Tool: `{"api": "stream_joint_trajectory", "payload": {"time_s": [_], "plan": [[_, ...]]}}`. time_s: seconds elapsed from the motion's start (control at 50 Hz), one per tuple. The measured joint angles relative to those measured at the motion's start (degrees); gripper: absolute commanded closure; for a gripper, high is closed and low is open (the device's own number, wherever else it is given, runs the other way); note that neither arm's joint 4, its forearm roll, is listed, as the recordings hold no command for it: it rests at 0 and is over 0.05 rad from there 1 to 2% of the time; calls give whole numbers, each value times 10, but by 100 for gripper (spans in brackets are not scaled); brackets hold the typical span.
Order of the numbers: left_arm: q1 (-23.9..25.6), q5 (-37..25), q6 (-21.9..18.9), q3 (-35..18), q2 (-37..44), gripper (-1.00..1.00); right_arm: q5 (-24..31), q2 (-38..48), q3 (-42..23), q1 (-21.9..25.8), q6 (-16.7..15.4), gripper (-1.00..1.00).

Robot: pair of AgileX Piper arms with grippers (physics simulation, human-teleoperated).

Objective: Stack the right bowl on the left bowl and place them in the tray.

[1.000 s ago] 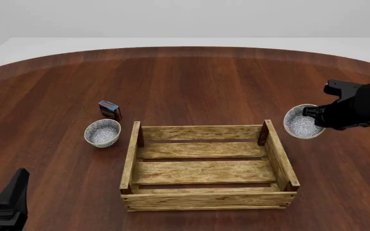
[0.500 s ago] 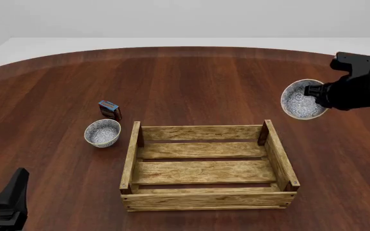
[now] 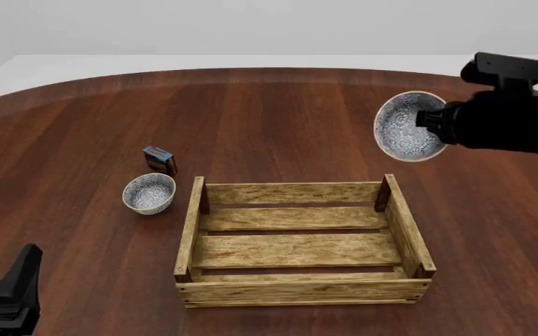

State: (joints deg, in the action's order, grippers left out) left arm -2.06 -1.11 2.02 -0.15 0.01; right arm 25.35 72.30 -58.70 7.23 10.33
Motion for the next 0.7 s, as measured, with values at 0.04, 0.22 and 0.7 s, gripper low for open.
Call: {"api": "stream_joint_trajectory", "payload": {"time_s": [0.04,0.22,0.7], "plan": [[0,1,0,0,0,-100,-3,-5,2,10,2,100],[1,3,-2,0,0,-100,-18,-22,10,52,6,100],[4,-8,-11,-14,0,-100,-77,-53,45,132,10,100]]}}
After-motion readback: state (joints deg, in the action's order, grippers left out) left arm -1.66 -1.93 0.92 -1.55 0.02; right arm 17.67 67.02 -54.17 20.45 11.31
